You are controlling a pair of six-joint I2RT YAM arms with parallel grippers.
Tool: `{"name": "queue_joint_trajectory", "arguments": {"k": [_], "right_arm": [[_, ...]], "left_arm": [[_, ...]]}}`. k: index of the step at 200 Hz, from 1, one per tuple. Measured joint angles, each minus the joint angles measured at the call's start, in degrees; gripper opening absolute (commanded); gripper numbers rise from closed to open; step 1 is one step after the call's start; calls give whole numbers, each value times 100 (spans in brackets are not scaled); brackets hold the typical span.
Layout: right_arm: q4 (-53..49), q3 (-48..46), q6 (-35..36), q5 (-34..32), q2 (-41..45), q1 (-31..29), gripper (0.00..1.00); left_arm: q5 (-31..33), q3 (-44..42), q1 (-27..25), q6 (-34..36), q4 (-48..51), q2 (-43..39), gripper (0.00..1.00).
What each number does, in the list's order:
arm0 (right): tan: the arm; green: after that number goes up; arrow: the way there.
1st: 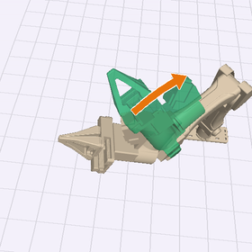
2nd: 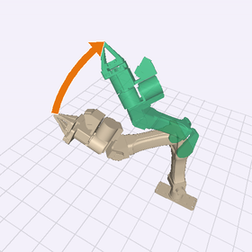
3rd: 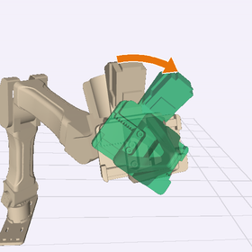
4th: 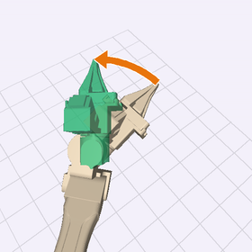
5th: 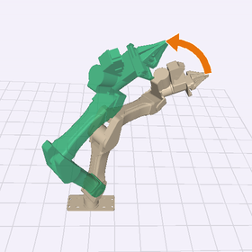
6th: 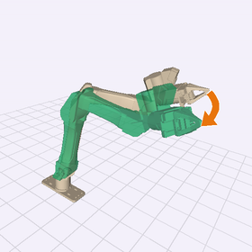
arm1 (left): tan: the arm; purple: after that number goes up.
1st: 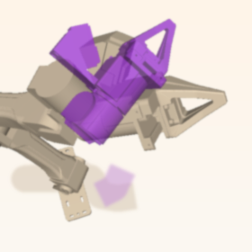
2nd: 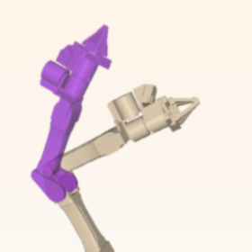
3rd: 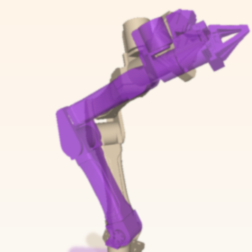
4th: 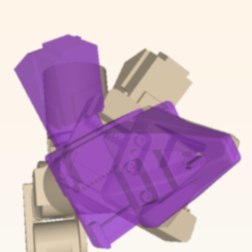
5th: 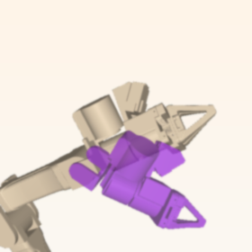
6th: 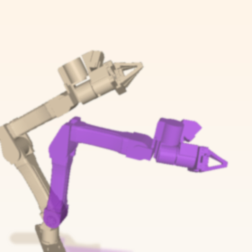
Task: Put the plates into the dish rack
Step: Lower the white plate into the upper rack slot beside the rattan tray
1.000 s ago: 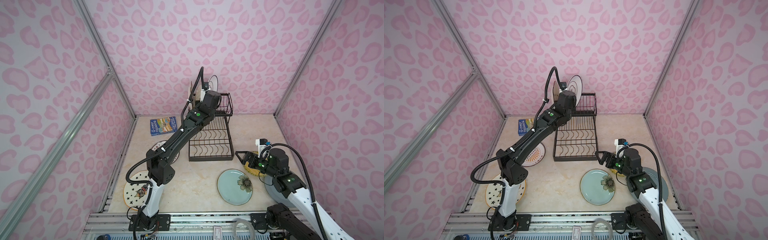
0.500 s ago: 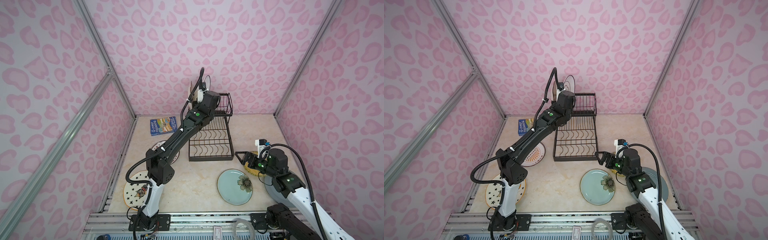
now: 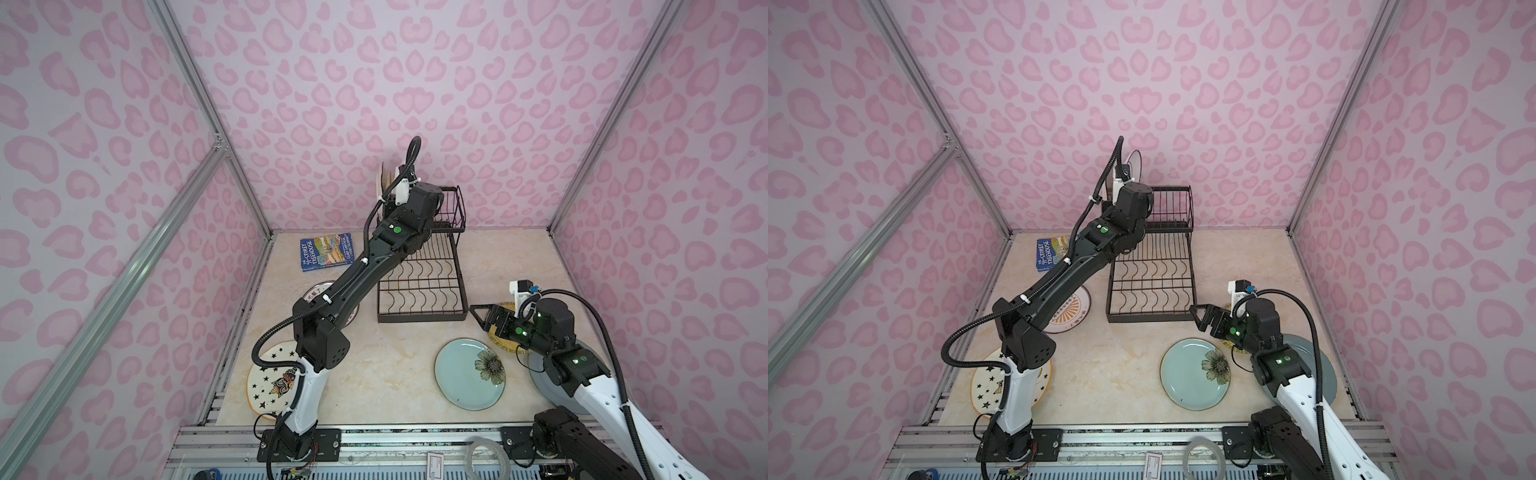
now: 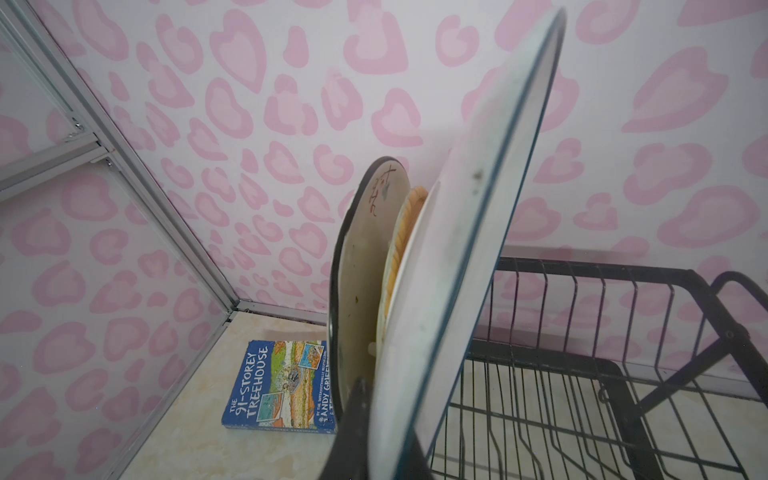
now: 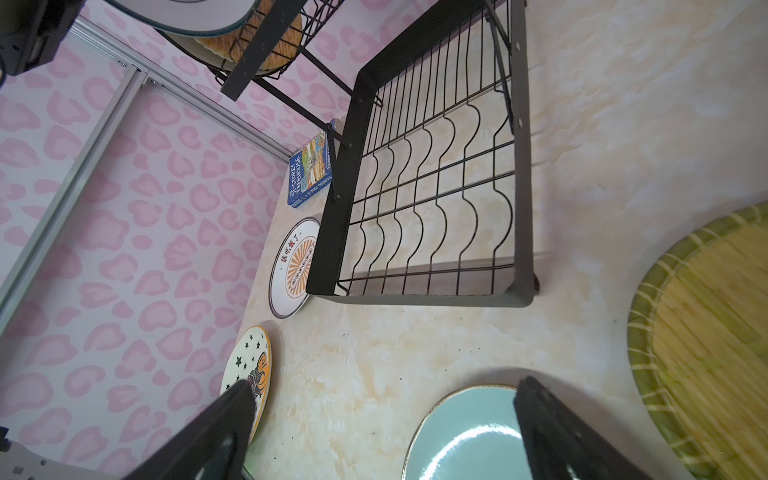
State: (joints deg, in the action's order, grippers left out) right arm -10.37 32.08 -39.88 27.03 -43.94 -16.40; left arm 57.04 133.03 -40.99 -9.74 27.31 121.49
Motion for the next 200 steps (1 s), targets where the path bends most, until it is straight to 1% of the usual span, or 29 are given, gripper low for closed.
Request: {"name": "queue_joint_trajectory", "arguments": {"k": [53, 139, 200], "right_arm": [[4, -20, -2, 0, -22, -46, 97], [13, -48, -2, 0, -4, -63, 97], [-4, -48, -2, 2, 15, -72, 97]], "left_arm": [[407, 284, -96, 284, -160, 173, 3], [501, 380, -138, 341, -151, 494, 3], [741, 490, -140, 326, -162, 704, 3]]}}
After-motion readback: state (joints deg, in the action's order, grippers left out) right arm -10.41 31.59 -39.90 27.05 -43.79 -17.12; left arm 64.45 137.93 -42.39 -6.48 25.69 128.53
